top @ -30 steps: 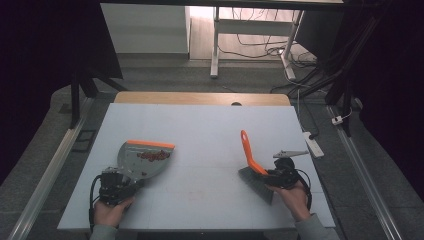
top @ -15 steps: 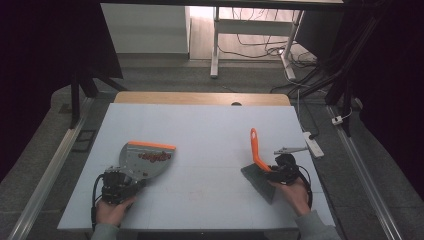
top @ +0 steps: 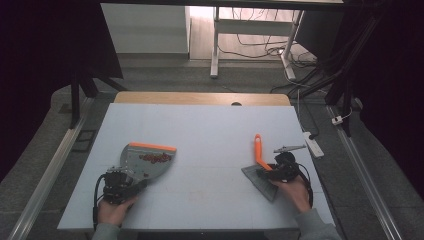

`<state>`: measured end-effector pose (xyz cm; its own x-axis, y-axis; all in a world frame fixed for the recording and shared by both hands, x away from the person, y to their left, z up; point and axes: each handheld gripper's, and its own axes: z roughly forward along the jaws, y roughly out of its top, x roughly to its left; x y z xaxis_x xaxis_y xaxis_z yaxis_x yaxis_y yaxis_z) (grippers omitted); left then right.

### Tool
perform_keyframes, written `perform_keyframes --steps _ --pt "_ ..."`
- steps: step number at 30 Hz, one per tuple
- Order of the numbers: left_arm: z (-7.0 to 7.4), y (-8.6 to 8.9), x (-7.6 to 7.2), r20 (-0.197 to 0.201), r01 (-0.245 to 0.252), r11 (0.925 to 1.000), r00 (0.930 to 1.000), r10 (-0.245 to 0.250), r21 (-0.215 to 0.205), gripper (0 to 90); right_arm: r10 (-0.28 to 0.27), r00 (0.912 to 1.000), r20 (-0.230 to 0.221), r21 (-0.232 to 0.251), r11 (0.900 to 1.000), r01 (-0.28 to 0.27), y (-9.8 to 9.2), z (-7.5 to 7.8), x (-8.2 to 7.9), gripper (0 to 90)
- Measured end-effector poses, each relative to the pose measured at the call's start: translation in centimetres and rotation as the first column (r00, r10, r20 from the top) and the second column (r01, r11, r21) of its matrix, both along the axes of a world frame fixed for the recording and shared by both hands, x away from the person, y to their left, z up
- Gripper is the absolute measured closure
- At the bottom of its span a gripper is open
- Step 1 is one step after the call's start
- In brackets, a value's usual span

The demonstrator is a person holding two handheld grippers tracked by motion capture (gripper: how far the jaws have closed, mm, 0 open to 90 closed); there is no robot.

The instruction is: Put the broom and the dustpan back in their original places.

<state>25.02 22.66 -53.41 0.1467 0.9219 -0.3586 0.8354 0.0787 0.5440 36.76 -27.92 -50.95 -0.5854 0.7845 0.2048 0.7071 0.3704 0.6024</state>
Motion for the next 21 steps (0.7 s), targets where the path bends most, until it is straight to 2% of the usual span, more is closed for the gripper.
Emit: perform_keyframes --steps 3,5,9,14,16,18,21 --pt "0.0 0.0 -0.1 0.011 0.003 1.0 0.9999 -0.003 0.005 53.9 -0.001 0.9999 0.01 -0.02 1.0 0.001 0.1 0.0 -0.1 44.0" --pt "0.1 0.1 -0.2 0.022 0.012 0.9999 0.9997 -0.012 0.008 44.3 -0.012 0.9989 0.045 -0.06 0.998 0.015 0.2 0.1 -0.2 42.2" --pt "0.5 0.5 -1.0 0.04 0.029 0.9987 0.9987 -0.031 0.043 31.9 -0.013 0.9974 0.071 -0.063 0.998 0.018 0.1 0.4 -0.4 42.9" --pt "1.3 1.1 -1.9 0.088 0.047 0.9963 0.9947 -0.053 0.072 29.2 0.001 0.9907 0.136 -0.054 0.999 0.006 -0.1 1.0 -1.1 43.3" --pt "1.7 1.2 -2.2 0.12 0.081 0.9937 0.9886 -0.09 0.078 29.5 0.018 0.9872 0.159 -0.041 0.999 -0.012 -0.1 1.2 -1.4 44.2" --pt "2.0 1.2 -2.3 0.136 0.109 0.99 0.9834 -0.12 0.09 30.8 0.05 0.9815 0.185 -0.032 0.998 -0.045 0.0 1.5 -1.8 44.3" --pt "2.4 0.9 -2.4 0.166 0.151 0.9813 0.9715 -0.169 0.12 32.0 0.084 0.975 0.206 -0.022 0.996 -0.081 0.1 1.7 -2.2 44.6"
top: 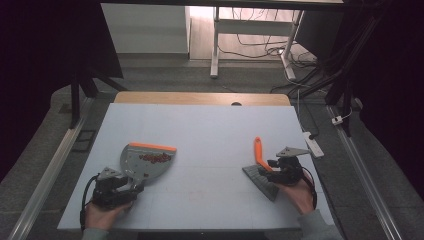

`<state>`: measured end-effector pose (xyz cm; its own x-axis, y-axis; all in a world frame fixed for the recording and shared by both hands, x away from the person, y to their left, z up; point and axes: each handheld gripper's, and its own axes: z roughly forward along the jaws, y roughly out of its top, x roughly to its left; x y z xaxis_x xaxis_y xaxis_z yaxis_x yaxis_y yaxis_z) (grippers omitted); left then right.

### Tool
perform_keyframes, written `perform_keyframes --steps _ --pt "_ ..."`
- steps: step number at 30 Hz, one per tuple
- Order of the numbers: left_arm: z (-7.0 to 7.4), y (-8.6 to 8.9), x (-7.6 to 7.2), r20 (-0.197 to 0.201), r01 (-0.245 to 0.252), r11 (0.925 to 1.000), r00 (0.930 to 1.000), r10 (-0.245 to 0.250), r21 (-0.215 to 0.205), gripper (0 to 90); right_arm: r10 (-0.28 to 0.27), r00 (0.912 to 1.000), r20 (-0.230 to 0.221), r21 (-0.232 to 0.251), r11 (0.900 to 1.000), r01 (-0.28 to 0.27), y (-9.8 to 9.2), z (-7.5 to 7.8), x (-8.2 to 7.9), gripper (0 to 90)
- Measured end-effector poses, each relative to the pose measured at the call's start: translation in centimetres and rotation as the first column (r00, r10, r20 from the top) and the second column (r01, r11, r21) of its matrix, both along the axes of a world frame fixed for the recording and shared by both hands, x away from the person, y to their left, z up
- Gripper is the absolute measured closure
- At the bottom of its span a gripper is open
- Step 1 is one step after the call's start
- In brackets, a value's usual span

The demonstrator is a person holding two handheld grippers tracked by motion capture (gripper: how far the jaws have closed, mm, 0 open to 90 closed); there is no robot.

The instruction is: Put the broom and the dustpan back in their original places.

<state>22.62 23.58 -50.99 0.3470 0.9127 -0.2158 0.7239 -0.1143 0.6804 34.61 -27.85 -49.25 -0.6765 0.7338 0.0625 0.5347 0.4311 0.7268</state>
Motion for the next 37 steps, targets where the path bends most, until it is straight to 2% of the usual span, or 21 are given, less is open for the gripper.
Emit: perform_keyframes --steps 3,6,10,16,20,24,37 --pt "0.2 -0.2 0.0 0.029 0.044 0.999 0.9986 -0.045 0.011 32.5 0.034 0.9993 0.014 0.005 0.999 -0.034 0.2 0.1 -0.4 44.6" --pt "0.5 -0.4 0.3 0.056 0.093 0.9956 0.994 -0.093 0.017 33.4 0.061 0.9978 0.027 0.007 0.998 -0.061 0.3 0.1 -0.9 44.6" --pt "0.7 -0.9 1.2 0.072 0.161 0.9869 0.9843 -0.161 0.002 33.3 0.085 0.9952 0.047 0.009 0.996 -0.086 0.4 0.2 -1.6 44.6" --pt "0.6 -1.6 2.2 0.064 0.247 0.9691 0.9673 -0.245 -0.012 33.2 0.093 0.993 0.073 0.015 0.995 -0.094 -0.1 0.1 -2.8 44.6" --pt "0.4 -1.5 2.0 0.059 0.257 0.9661 0.9652 -0.255 -0.029 33.2 0.105 0.9902 0.092 -0.007 0.994 -0.105 -0.7 -0.1 -3.5 44.6" --pt "0.3 -1.5 1.5 0.062 0.255 0.9663 0.9656 -0.253 -0.035 33.2 0.111 0.9886 0.102 -0.001 0.994 -0.112 -1.3 -0.2 -3.9 44.6" --pt "0.1 -1.7 1.5 0.055 0.252 0.9674 0.9666 -0.25 -0.026 33.4 0.133 0.9836 0.122 0.003 0.991 -0.134 -1.4 -0.1 -3.9 44.5"
